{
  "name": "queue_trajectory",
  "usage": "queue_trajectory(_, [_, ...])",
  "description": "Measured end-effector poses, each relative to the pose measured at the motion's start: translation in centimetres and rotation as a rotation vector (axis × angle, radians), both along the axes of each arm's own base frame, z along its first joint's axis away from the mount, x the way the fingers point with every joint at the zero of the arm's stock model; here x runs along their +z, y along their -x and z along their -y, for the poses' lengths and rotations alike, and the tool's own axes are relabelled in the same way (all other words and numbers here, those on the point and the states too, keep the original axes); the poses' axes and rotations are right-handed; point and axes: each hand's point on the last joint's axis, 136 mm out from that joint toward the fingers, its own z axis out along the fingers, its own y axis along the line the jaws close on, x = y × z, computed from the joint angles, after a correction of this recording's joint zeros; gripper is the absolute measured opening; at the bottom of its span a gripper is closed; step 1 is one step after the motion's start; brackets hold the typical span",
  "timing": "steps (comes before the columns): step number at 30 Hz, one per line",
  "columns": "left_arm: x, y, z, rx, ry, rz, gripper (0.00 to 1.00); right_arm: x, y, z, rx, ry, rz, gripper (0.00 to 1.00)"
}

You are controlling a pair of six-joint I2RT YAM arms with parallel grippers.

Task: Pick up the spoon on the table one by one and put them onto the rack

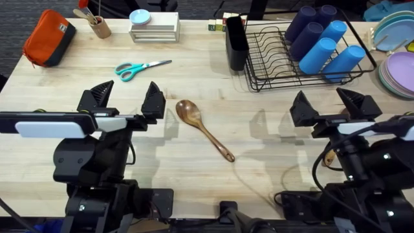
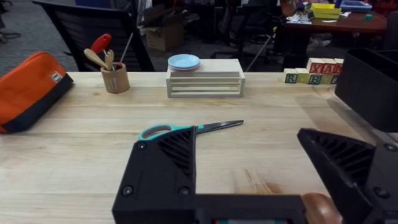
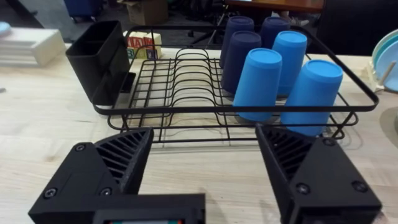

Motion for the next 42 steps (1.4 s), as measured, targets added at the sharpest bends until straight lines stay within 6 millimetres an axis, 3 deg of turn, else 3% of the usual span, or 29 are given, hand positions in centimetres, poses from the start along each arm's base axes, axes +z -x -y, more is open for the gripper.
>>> queue_trajectory(18, [-1.2,0.3,0.3,-0.019,0.001,-0.079,0.993,-0.2,0.3,-0.1,0.005,-0.001,-0.037,0.994])
queue_trajectory(21, [2.2,1.5,0.4,-0.025,0.002,-0.097,0.993,0.4,1.7,-0.3,0.016,-0.002,-0.146,0.994])
queue_trajectory(27, [8.0,2.7,0.6,-0.032,0.004,-0.14,0.993,6.1,3.5,-0.3,0.019,-0.003,-0.182,0.995])
queue_trajectory(32, [11.8,2.2,0.7,-0.041,0.008,-0.249,0.993,10.5,4.5,-0.3,0.019,-0.003,-0.253,0.994])
queue_trajectory(34, [15.9,0.4,1.2,-0.067,0.021,-0.408,0.993,16.5,4.3,-0.4,0.023,-0.005,-0.39,0.994])
queue_trajectory(42, [17.4,-1.2,1.5,-0.083,0.032,-0.577,0.993,18.7,2.5,-0.4,0.025,-0.007,-0.559,0.994])
